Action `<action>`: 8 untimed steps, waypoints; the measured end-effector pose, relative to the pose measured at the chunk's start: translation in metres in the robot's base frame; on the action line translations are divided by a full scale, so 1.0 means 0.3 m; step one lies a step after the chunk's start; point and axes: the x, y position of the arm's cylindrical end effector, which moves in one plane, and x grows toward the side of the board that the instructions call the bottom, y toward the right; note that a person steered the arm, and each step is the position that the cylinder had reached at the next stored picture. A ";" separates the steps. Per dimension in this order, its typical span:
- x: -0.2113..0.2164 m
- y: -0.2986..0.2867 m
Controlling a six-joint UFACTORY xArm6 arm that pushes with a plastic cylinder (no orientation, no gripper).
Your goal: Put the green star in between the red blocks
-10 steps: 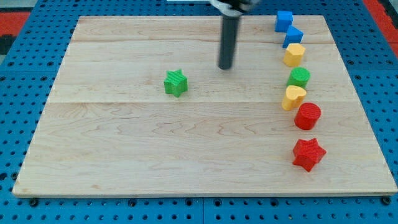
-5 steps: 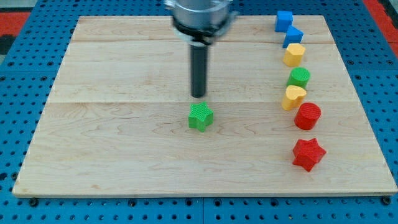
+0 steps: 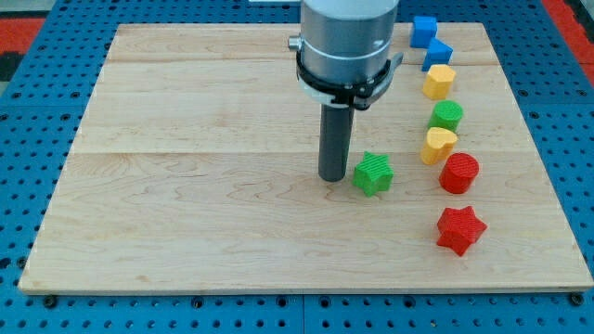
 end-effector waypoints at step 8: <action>0.131 0.327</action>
